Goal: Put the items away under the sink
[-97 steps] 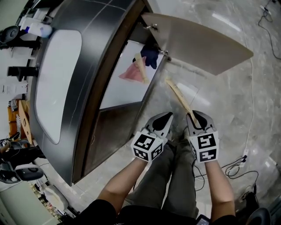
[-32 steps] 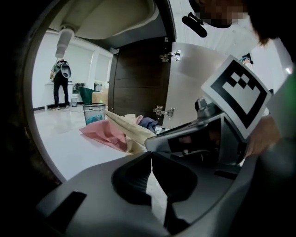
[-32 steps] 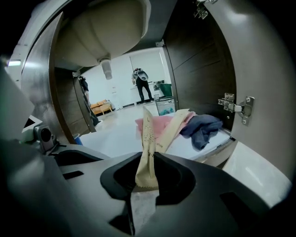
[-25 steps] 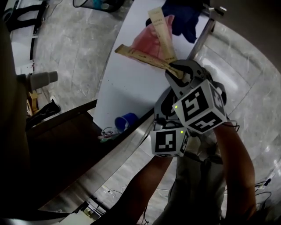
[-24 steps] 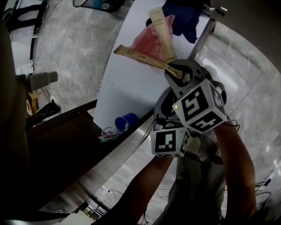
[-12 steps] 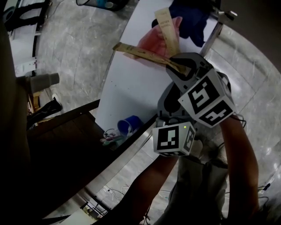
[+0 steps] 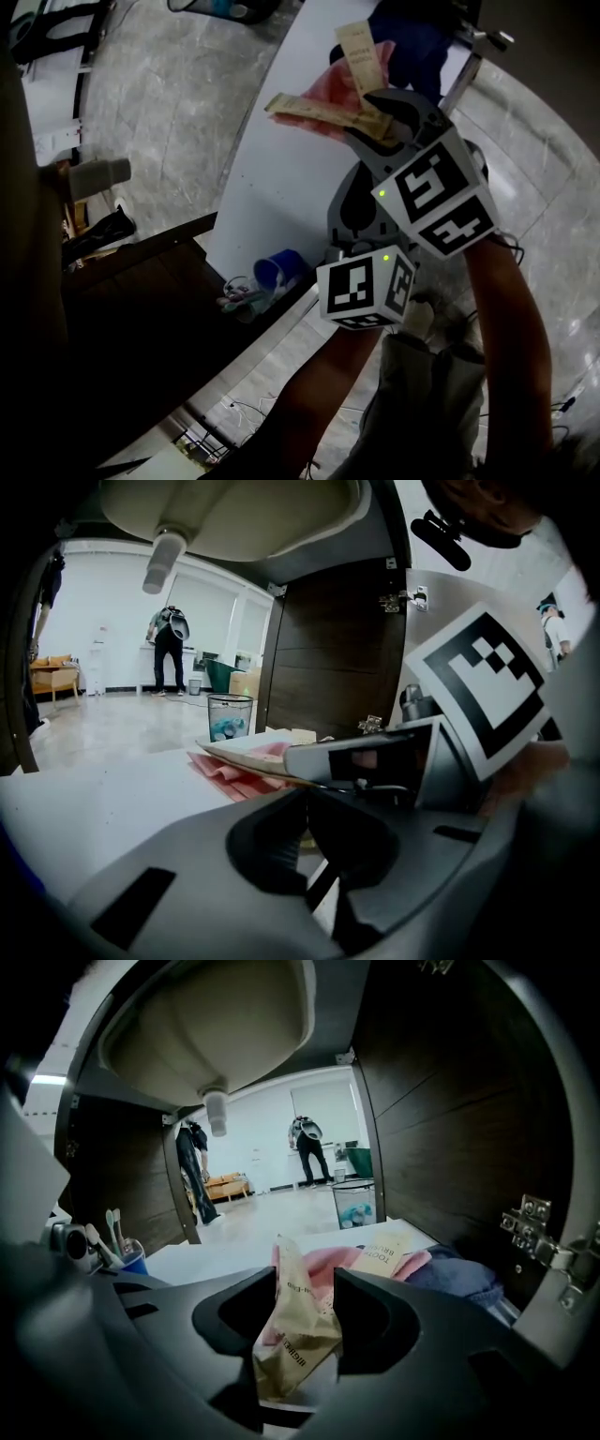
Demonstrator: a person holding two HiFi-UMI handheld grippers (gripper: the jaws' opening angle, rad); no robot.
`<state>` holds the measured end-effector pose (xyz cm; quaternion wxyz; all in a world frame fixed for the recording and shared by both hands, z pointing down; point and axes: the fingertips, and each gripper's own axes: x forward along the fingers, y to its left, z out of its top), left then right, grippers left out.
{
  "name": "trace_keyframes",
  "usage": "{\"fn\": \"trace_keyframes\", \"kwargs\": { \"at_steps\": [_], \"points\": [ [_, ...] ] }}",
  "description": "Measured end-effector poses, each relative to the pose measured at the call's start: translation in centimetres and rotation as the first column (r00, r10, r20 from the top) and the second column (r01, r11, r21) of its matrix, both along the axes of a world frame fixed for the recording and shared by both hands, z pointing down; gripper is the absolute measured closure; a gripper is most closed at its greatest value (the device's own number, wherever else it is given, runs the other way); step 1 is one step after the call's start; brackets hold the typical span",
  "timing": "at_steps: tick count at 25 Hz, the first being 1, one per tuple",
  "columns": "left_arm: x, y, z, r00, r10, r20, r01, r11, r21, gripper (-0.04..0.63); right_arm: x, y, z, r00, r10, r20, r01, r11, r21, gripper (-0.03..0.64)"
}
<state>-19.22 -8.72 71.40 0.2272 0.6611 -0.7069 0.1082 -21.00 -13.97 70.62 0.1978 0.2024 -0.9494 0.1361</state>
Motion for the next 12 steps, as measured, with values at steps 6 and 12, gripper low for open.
{"fn": "trace_keyframes", "kwargs": {
  "at_steps": [6, 12],
  "points": [
    [0.7, 0.3, -0.4, 1.000, 0.012, -0.027, -0.012, 1.000, 0.006, 0.586, 2.1, 0.4, -0.7, 0.998, 0.042, 0.048, -0.041, 0.999, -0.003, 0.417],
    [3.1, 1.9, -1.2, 0.997, 0.066, -0.041, -0.066, 0.998, -0.017, 0.584, 5.6, 1.6, -1.0, 0.995, 0.100, 0.008, -0.100, 0.995, -0.019, 0.417]
  ]
}}
